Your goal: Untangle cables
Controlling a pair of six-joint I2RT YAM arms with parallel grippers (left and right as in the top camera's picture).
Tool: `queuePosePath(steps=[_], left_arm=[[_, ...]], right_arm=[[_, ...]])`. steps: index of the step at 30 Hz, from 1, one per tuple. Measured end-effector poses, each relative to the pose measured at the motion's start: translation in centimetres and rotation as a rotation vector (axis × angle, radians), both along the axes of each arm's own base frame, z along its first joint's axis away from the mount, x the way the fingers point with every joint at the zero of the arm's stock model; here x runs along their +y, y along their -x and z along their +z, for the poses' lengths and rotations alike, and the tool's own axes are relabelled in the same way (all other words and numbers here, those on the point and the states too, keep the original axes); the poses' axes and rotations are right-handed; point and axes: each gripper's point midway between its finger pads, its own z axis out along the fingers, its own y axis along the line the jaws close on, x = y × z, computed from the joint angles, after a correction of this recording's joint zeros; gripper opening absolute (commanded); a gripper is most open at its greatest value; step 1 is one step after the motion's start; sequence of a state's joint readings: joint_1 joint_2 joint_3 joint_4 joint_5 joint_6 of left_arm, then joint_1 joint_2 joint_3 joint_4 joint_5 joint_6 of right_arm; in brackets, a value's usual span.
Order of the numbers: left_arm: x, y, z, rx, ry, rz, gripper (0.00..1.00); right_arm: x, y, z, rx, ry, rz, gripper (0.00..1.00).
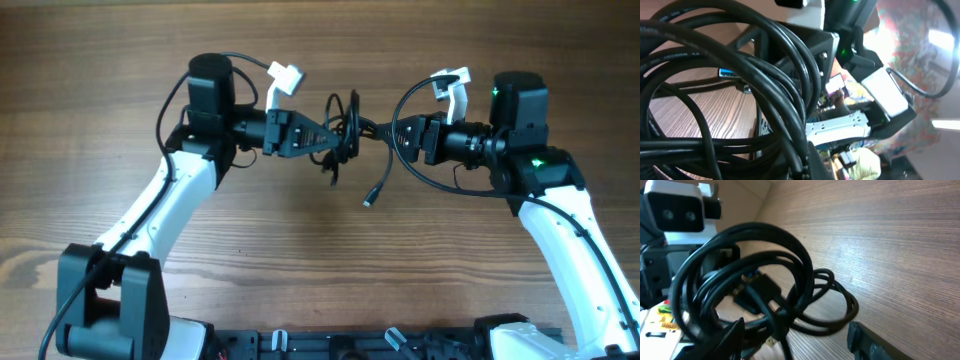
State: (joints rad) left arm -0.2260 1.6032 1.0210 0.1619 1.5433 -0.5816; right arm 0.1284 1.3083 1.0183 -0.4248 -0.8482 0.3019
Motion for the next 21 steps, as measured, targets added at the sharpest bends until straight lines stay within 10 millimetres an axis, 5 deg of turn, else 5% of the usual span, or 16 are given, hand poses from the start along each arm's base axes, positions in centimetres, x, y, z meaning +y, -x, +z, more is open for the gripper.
queuePosePath(steps=[8,14,18,21], left_arm=[[-1.1,0.8,0.3,-0.036,0.009,-0.038,0.04],[-1.1,0.8,0.3,-0.037,0.009,-0.038,0.04],[-1.1,0.8,0.2,-0.037,0.008,-0.034,0.04],[-1.3,0.0,-0.1,-0.033,-0.014,0.012,0.04]], right_arm=[[-0.4,-0.2,-0.6,-0.017,0.046,-0.011,0.26],[-1.4,-0.3,-2.0,0.008,0.118,-0.055,0.2],[-1.8,-0.7,-2.2,0.016,0.13,-0.086,0.55],[-0.9,-0.7,-0.9,-0.03,0.079,-0.038,0.66]])
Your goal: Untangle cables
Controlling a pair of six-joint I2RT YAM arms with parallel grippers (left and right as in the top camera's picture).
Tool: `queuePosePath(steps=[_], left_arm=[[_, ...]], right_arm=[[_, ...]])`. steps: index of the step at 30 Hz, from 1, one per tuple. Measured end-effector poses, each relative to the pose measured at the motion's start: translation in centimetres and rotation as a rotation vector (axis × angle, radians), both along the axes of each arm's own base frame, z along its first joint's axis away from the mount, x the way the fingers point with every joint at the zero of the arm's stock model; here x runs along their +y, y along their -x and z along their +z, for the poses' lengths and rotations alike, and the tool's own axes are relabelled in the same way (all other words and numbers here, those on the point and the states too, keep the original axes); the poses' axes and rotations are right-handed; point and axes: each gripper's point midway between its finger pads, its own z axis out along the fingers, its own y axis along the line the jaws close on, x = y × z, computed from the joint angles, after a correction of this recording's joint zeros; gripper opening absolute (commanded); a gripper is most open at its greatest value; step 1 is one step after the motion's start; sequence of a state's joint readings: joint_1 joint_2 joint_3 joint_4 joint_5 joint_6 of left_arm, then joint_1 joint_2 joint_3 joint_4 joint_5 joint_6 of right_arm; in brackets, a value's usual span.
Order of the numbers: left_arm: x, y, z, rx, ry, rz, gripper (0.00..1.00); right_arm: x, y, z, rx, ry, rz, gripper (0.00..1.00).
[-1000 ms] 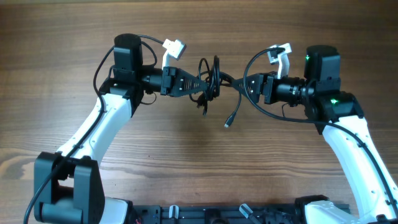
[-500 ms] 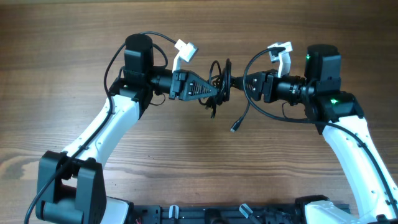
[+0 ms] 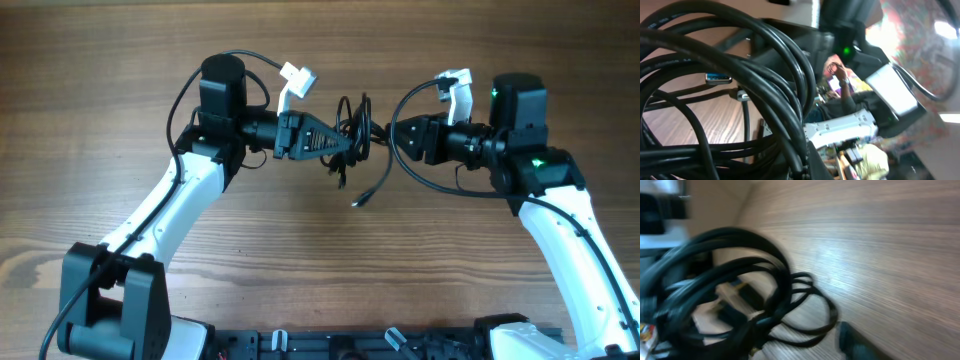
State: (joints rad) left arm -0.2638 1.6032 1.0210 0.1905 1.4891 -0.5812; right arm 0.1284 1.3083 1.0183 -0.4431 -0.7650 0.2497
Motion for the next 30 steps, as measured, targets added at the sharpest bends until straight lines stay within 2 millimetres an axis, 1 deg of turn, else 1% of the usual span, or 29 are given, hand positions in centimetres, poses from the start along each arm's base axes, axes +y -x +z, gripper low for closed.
queuePosePath(steps=[2,4,6,10,11,12,14,16,19,20,24,26,28,30], left_arm=[[-0.1,-0.5,-0.5,0.02,-0.021,0.035,0.04],[-0.1,-1.3,-1.5,0.066,-0.064,0.096,0.04],[-0.2,-1.7,-1.7,0.068,-0.078,0.122,0.04],[-0.8,-1.5,-1.9,0.064,-0.087,0.121,0.04],[-1.2,-1.2,-1.9,0.064,-0.088,0.109,0.04],[-1.7,-0.8,-1.9,0.063,-0.09,0.096,0.04],[-2.1,-0.4,-2.0,0.062,-0.09,0.083,0.04],[-2.4,-0.2,-2.0,0.061,-0.092,0.075,0.04],[-2.4,-0.3,-2.1,0.06,-0.097,0.084,0.04],[-2.4,-0.4,-2.1,0.06,-0.1,0.09,0.04],[-2.5,-0.5,-2.2,0.061,-0.104,0.097,0.04],[-2.5,-0.6,-2.2,0.061,-0.105,0.099,0.04],[-2.4,-0.6,-2.2,0.06,-0.105,0.101,0.04],[-2.3,-0.7,-2.2,0.061,-0.105,0.106,0.04]], right_arm=[[0.5,0.2,0.6,-0.015,-0.029,0.032,0.66],[0.8,0.3,1.1,-0.026,-0.051,0.051,0.66],[1.1,0.5,1.5,-0.029,-0.076,0.071,0.66],[1.8,0.6,2.2,-0.043,-0.102,0.089,0.66],[2.1,0.7,2.3,-0.046,-0.106,0.097,0.64],[2.9,1.0,2.6,-0.047,-0.116,0.119,0.59],[3.4,1.0,2.5,-0.029,-0.119,0.106,0.53],[3.7,0.9,2.0,0.017,-0.111,0.063,0.45],[3.8,0.1,0.5,0.093,-0.096,-0.007,0.39],[3.9,-0.2,-0.4,0.125,-0.091,-0.024,0.35],[4.8,-0.5,-2.8,0.207,-0.076,-0.031,0.13],[4.9,-0.6,-3.2,0.222,-0.074,-0.037,0.04],[4.6,-0.8,-3.2,0.227,-0.076,-0.05,0.04],[3.7,-1.0,-3.5,0.243,-0.074,-0.074,0.04]])
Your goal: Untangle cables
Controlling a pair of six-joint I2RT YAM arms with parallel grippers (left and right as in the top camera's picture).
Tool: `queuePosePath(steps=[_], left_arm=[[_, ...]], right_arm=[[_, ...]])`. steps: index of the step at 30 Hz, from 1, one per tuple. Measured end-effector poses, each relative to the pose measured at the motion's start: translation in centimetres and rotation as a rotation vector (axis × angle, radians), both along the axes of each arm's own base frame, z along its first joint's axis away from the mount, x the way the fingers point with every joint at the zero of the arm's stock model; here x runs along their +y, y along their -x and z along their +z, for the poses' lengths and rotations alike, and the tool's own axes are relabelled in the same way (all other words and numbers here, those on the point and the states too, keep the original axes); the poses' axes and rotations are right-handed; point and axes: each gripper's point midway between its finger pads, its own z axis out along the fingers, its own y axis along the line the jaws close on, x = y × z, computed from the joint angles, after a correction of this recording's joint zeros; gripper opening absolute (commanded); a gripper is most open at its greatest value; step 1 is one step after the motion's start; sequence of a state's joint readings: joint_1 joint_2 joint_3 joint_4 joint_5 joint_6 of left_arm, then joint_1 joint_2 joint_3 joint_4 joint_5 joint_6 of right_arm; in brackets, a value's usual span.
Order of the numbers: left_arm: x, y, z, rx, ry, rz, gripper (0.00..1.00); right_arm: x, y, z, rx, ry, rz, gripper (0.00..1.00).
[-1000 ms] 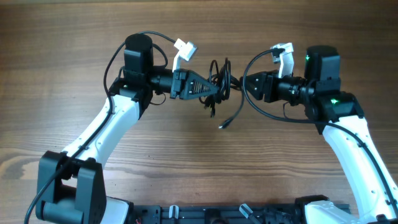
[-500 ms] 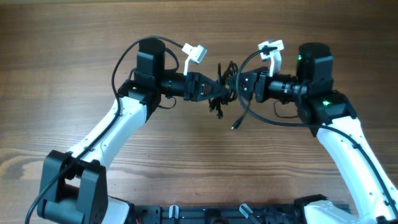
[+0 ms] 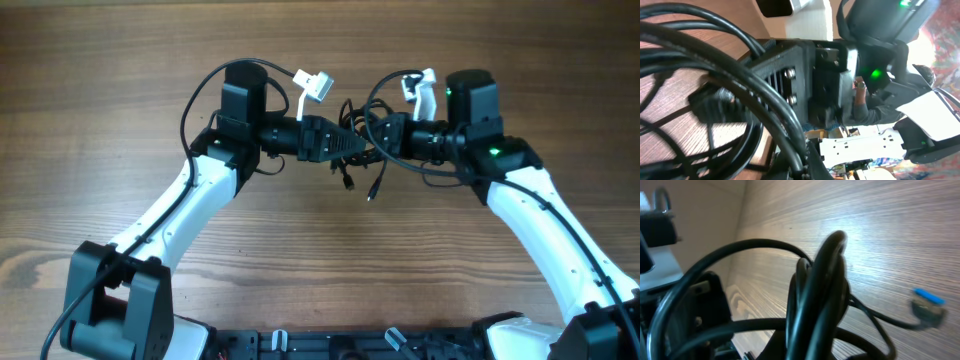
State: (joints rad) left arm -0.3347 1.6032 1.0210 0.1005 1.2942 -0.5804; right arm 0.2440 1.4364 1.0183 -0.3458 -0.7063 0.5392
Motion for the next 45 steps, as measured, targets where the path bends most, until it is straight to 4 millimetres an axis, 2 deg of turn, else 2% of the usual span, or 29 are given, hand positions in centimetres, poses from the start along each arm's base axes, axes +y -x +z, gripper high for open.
queuePosePath(steps=[6,13,18,21,26,28,29,31,33,34,37,38,40,42,45], left_arm=[[2.0,-1.8,0.0,-0.002,-0.002,0.066,0.05],[3.1,-2.7,0.0,-0.002,-0.002,0.102,0.04],[4.9,-3.5,0.5,-0.011,0.024,0.122,0.04],[5.5,-3.5,2.4,-0.088,0.082,0.084,0.04],[5.2,-2.3,5.7,-0.243,0.154,-0.004,0.04],[4.6,-0.9,7.6,-0.352,0.184,-0.062,0.04],[4.6,-0.6,7.8,-0.355,0.186,-0.07,0.04],[4.4,0.6,9.2,-0.494,0.214,-0.099,0.04],[4.3,1.0,9.8,-0.507,0.223,-0.101,0.04],[4.3,0.9,10.0,-0.485,0.226,-0.089,0.04],[4.2,0.0,9.9,-0.376,0.225,-0.048,0.04],[4.2,-0.3,9.8,-0.335,0.222,-0.036,0.04],[3.9,-0.6,9.2,-0.252,0.203,-0.036,0.04],[3.4,-0.2,8.7,-0.215,0.189,-0.061,0.04],[2.4,1.3,8.0,-0.218,0.178,-0.141,0.04]], right_arm=[[-5.7,-1.1,-1.4,0.108,0.012,-0.153,0.04],[-8.6,-0.8,-2.6,0.171,0.044,-0.224,0.04],[-9.0,-0.7,-3.0,0.184,0.066,-0.242,0.04],[-8.9,-0.9,-3.0,0.182,0.063,-0.238,0.04],[-8.5,-1.2,-2.9,0.179,0.045,-0.216,0.04],[-8.3,-1.2,-2.5,0.165,0.034,-0.195,0.04],[-8.2,-1.1,-2.3,0.159,0.029,-0.186,0.04],[-7.8,-1.0,-1.9,0.144,0.012,-0.158,0.04],[-7.6,-1.0,-1.7,0.134,0.002,-0.142,0.05],[-7.5,-1.0,-1.6,0.127,-0.001,-0.135,0.14],[-7.6,-1.4,-1.5,0.072,0.013,-0.106,0.61],[-7.9,-1.6,-1.7,0.056,0.02,-0.103,0.7],[-8.6,-2.2,-2.1,0.007,0.038,-0.086,0.73],[-8.5,-2.6,-1.7,-0.047,0.027,-0.054,0.74],[-7.9,-2.6,-0.6,-0.127,-0.002,0.011,0.78]])
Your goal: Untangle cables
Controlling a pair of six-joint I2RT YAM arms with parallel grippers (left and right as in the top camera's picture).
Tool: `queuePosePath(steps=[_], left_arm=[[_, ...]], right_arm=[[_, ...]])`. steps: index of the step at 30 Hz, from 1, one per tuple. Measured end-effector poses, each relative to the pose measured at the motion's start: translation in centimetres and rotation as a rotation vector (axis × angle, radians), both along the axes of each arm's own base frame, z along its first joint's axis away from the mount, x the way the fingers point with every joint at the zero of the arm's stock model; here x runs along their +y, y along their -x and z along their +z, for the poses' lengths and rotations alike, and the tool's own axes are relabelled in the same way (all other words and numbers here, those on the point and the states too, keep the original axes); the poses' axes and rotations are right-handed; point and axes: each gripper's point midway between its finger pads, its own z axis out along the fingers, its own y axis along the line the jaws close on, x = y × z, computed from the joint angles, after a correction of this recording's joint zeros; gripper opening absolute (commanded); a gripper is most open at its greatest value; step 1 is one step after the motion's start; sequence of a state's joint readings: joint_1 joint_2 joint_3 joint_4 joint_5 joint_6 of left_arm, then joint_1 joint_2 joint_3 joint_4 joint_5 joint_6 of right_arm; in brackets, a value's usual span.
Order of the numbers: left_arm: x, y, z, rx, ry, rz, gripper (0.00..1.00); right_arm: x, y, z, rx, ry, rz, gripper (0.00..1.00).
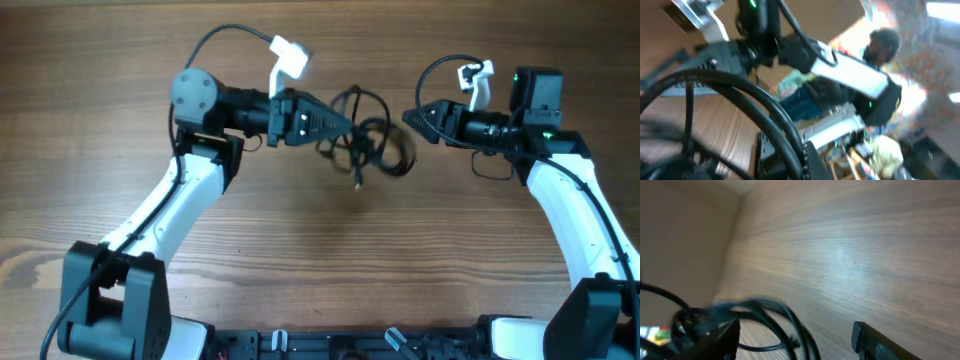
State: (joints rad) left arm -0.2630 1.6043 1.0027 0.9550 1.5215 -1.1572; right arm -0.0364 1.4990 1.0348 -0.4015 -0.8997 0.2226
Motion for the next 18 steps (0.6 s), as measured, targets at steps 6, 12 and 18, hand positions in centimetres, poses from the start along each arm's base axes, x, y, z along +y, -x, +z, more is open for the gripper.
queuePosePath(steps=[6,12,18], left_arm=[[-0.6,1.2,-0.3,-0.036,-0.003,-0.057,0.04],[-0.6,1.2,-0.3,-0.04,-0.002,-0.057,0.04],[-0.6,1.2,-0.3,-0.041,-0.002,-0.057,0.04]], right_arm=[[1.5,0.3,2.7,-0.178,-0.07,0.147,0.78],[3.2,3.0,4.8,-0.311,-0.175,0.348,0.77],[5.7,5.3,5.7,-0.398,-0.226,0.495,0.67]])
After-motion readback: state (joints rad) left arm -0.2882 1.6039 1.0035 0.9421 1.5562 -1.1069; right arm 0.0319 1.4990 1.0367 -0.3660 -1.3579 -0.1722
